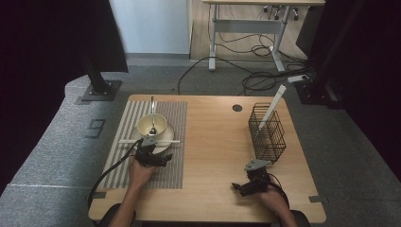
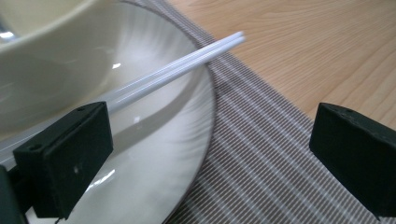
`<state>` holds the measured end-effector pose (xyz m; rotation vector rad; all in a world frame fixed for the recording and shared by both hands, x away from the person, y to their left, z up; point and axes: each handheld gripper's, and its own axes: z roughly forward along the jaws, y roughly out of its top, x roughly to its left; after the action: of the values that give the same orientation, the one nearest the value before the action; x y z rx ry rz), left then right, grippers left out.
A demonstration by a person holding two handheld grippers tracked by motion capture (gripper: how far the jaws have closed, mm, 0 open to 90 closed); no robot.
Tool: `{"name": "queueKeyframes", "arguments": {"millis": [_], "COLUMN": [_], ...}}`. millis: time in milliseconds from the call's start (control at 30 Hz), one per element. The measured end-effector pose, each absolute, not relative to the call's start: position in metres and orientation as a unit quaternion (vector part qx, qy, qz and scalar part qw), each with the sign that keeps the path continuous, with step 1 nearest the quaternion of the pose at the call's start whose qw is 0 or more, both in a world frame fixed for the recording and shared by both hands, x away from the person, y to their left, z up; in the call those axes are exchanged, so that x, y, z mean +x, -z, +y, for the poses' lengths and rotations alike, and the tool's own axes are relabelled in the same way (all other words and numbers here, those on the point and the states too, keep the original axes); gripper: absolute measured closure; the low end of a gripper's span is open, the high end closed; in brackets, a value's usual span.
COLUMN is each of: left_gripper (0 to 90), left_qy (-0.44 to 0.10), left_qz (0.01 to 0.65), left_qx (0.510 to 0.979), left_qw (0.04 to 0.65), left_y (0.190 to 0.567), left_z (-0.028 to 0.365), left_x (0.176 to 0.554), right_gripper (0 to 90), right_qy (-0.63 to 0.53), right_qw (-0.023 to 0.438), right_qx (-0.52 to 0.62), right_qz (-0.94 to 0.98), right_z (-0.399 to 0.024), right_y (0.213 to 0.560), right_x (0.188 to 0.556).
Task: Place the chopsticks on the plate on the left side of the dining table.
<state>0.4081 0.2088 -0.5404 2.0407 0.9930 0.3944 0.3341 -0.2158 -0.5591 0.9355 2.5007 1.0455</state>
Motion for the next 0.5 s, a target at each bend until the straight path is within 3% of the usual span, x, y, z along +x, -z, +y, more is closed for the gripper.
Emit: {"name": "queueKeyframes", "arguments": {"millis": [500], "left_gripper": [0.0], "left_qy": [-0.157], "left_qz": [0.389], "left_qx": [0.813], "left_qw": [0.403], "left_y": [0.5419], "left_z": [0.1986], "left_x": [0.4109], "right_gripper": [0.0], "right_qy": [-0.361], "right_qw": [0.137], "right_qx": [0.323], "right_qz": [0.864], "right_z": [-0.2158], "right_y": [0.5591], "right_x": [0.3341]}}
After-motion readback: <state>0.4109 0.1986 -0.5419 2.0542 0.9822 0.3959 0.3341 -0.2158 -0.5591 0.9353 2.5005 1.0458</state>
